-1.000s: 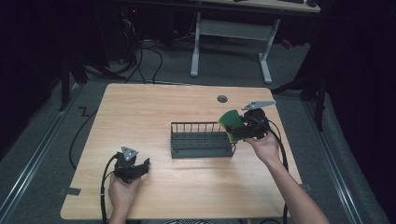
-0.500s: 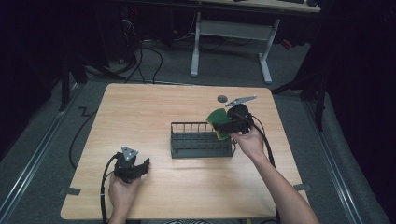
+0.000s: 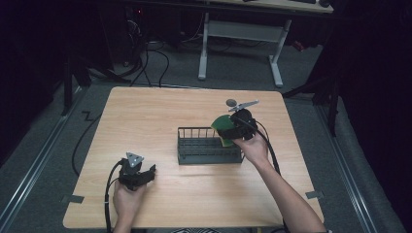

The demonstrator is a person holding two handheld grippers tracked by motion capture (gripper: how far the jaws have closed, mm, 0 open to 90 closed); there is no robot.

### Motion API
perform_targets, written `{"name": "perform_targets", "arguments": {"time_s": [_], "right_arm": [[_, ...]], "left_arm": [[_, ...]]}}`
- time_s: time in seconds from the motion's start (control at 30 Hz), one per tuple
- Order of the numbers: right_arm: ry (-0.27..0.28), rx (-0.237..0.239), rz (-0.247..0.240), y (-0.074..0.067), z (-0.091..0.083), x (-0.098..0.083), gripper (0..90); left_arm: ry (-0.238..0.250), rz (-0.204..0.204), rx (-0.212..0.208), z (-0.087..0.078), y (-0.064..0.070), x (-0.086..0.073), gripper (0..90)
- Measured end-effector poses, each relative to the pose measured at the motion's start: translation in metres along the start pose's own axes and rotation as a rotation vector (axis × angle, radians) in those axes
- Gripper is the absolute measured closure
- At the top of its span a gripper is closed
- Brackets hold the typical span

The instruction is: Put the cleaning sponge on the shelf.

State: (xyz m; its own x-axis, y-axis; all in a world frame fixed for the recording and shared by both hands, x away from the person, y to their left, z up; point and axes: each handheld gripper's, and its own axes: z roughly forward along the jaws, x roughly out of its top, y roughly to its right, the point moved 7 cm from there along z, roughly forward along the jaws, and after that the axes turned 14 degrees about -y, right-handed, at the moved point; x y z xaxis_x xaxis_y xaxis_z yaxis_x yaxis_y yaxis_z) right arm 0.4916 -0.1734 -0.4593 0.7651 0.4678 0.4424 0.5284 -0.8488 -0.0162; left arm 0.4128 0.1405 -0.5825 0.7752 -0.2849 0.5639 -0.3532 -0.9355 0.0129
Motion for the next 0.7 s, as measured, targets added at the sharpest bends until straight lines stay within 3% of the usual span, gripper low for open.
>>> {"name": "perform_targets", "arguments": {"time_s": [0.3,0.7], "right_arm": [[-0.015,-0.033,0.007,-0.0022,0.007,-0.0021,29.5],[-0.021,-0.088,-0.025,-0.0055,0.0097,-0.0041,29.3]], "left_arm": [[0.0,0.0,0.0,0.0,0.0,0.0,34.4],[0.001,-0.001,-0.001,0.0,-0.0001,0.0,34.4]]}}
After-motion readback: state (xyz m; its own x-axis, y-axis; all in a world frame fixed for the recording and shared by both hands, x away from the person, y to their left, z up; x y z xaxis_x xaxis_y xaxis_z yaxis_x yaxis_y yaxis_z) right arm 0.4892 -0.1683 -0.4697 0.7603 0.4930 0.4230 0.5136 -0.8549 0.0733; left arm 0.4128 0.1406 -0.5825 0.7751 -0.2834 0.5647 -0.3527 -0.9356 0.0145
